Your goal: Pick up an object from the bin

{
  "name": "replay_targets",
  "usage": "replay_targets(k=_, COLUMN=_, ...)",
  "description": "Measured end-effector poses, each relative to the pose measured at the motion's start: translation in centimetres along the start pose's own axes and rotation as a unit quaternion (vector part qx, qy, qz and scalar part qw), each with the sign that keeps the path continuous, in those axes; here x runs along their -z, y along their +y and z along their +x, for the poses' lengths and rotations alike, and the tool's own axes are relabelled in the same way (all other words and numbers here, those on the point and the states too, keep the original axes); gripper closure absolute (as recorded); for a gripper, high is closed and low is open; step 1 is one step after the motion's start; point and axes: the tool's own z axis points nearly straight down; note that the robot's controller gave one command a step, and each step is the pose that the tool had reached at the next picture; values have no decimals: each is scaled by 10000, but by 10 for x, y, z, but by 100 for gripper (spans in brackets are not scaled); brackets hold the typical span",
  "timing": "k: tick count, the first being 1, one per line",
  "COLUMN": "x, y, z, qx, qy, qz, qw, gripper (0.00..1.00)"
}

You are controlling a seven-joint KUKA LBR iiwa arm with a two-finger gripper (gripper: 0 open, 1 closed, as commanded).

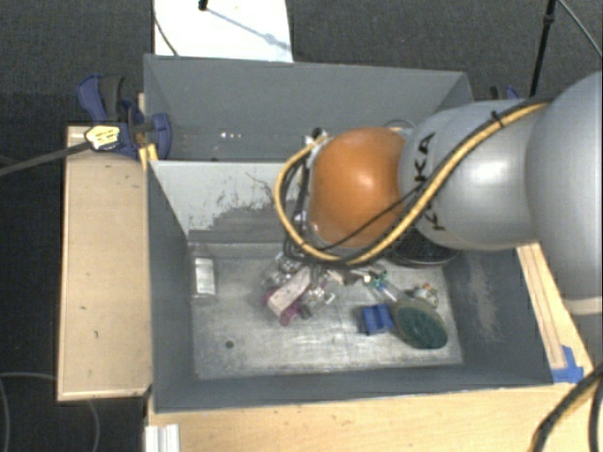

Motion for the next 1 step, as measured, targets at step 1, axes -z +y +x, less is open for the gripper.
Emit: replay_targets(k=1, x=16, y=0, z=-1, qx=-34, qy=1, qz=-1, qw=10000, gripper=100)
